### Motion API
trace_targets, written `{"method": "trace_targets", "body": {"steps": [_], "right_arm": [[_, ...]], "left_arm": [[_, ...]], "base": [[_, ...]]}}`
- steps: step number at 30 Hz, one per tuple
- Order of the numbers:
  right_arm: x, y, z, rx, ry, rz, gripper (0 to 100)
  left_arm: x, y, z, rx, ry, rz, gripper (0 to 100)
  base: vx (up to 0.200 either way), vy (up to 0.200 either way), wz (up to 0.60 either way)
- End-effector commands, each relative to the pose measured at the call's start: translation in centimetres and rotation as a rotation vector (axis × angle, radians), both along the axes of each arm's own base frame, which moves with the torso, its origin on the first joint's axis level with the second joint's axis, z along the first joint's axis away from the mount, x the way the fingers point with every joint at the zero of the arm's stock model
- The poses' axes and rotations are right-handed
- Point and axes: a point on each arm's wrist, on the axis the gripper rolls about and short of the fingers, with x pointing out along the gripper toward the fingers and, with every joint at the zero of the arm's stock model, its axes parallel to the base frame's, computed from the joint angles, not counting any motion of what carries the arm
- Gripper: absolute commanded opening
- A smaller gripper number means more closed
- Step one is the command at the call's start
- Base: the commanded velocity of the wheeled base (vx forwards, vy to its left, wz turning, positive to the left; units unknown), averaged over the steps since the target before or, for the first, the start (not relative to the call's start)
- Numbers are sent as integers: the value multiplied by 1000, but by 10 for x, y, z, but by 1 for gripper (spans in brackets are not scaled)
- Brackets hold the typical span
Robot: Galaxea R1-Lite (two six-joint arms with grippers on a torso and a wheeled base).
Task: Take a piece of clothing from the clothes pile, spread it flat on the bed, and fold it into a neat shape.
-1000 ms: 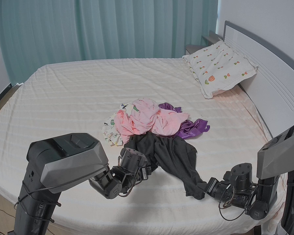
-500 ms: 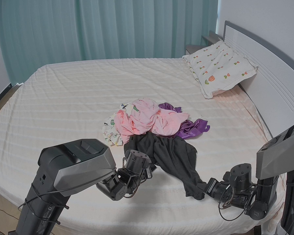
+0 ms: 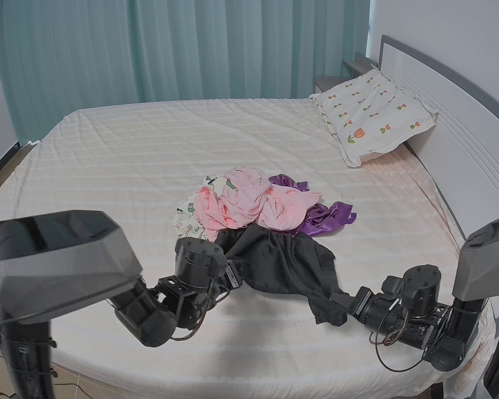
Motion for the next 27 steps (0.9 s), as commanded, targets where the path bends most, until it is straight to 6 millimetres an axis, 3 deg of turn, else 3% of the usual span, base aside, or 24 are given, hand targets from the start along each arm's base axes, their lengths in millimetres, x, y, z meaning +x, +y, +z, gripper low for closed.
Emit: {"method": "trace_targets", "body": {"steps": [1,3,6,7,8,11,13,17,22,27], "right_arm": [[-12,-6,93,157,-366,25,0],[-11,-8,117,165,-491,23,0],[-12,-12,168,222,-711,-3,0],[-13,-14,176,234,-744,-9,0],[-18,-20,203,283,-844,-31,0],[-35,-30,226,323,-922,-36,0],[-38,-31,223,309,-892,-24,0],[-28,-26,187,242,-735,-3,0],[-8,-12,143,194,-565,18,0],[0,-6,123,175,-518,25,0]], "left_arm": [[-59,41,141,-248,-307,1,0],[-70,49,163,-286,-367,3,0],[-80,61,184,-322,-435,15,0],[-82,63,188,-327,-449,16,0],[-89,74,202,-348,-498,34,0],[-106,93,215,-366,-546,48,0],[-111,97,214,-363,-545,43,0],[-115,100,185,-309,-451,26,0],[-105,90,149,-245,-325,28,0],[-103,80,133,-274,-252,13,0]], "base": [[0,0,0],[0,0,0],[0,0,0],[0,0,0],[0,0,0],[0,0,0],[0,0,0],[0,0,0],[0,0,0],[0,0,0]]}}
